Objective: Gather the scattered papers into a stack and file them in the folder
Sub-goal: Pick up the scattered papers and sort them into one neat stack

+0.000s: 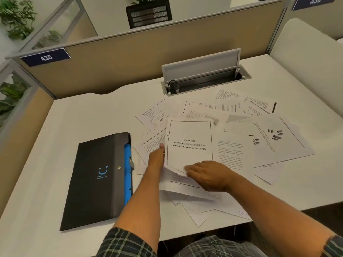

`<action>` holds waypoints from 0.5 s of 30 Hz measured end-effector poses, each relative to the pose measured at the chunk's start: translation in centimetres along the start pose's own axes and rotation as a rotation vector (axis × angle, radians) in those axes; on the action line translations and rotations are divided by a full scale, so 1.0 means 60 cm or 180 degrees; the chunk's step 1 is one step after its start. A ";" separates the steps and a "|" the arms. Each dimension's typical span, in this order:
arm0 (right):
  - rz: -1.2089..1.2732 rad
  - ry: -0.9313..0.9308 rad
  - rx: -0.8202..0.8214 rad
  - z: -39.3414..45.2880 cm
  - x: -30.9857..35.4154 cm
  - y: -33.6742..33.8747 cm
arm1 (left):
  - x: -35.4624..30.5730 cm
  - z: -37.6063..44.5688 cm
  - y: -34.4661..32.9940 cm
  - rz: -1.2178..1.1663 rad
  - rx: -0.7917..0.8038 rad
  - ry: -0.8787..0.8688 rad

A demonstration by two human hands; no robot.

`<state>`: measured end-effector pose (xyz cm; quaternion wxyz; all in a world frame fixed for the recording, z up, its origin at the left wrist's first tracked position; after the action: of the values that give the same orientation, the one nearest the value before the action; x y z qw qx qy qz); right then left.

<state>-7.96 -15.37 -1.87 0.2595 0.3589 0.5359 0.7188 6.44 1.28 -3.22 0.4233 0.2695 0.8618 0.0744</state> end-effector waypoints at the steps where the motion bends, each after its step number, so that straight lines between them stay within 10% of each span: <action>1: 0.0024 0.0067 -0.0031 -0.001 0.002 -0.001 | -0.001 -0.003 0.000 -0.0256 0.0072 0.0015; 6: 0.0568 -0.0065 -0.0047 -0.003 0.001 0.009 | -0.002 -0.011 -0.004 -0.0185 0.0205 -0.0397; 15: 0.2326 -0.3619 -0.2506 -0.036 -0.091 0.051 | -0.027 -0.022 0.016 -0.0941 0.0715 -0.0860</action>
<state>-6.33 -21.69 -0.59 0.3493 0.7072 -0.1258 0.6017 6.61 1.35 -0.97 0.5084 0.1933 0.8303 -0.1216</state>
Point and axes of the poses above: each hand's wrist, its own z-axis towards the middle knuckle, its own y-axis out of the back of the hand, x = y × z, the point moved 2 cm from there along z, towards the middle knuckle, and after that the axes turned 14 degrees about z, right-handed, at the moved point
